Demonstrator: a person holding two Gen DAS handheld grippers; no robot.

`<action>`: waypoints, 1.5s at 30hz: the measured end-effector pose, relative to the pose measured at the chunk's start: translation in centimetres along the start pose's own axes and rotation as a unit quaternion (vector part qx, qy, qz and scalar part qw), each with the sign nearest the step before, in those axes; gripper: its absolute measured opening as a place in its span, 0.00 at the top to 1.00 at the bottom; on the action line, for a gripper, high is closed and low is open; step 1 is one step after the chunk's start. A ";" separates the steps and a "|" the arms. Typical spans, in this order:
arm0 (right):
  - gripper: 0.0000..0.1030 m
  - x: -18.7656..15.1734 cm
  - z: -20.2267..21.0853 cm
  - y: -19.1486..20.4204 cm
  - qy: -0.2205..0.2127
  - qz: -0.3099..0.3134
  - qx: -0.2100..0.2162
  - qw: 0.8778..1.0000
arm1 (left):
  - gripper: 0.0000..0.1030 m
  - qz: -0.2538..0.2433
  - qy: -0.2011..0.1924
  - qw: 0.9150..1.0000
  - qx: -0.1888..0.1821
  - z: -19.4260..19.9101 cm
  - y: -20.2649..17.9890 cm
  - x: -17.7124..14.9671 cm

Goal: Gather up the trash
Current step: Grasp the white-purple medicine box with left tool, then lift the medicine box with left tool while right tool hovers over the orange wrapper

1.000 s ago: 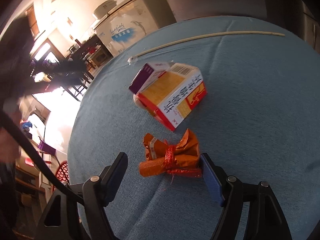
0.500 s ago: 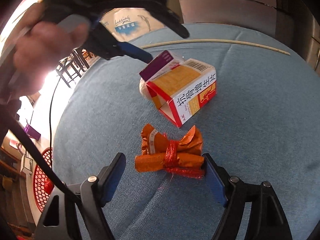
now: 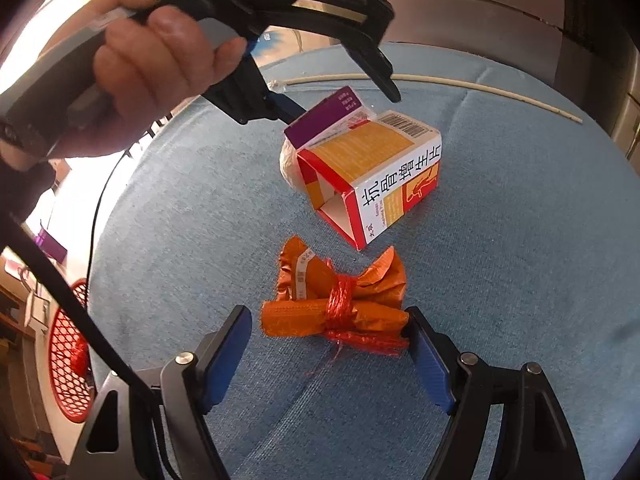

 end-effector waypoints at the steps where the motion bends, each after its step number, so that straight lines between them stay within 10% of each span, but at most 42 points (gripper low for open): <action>1: 0.22 0.0 -0.1 0.2 0.001 0.006 -0.004 1.000 | 0.36 0.002 0.000 1.000 -0.002 -0.1 0.1 0.0; 5: 0.22 -0.1 -0.5 0.9 0.004 0.029 -0.023 0.999 | 0.52 0.005 -0.005 1.000 -0.005 -0.1 0.3 -0.1; 30: 0.32 -1.1 1.7 -0.8 -0.026 0.017 -0.024 0.999 | 0.55 -0.031 -0.137 0.989 -0.051 13.0 5.2 -6.3; 45: 0.32 -1.0 3.4 -1.1 -0.048 0.010 -0.013 0.999 | 0.56 0.004 -0.139 0.990 -0.026 11.2 11.6 -13.6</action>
Point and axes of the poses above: each gripper's, at about its wrist camera, not at the fingertips, and z roughly against the way its jaws point, y to its left, x to its top, the point moved 4 cm from there along -z, roughly the way its jaws point, and after that the axes turned 6 degrees about x, right-handed, at the moved point
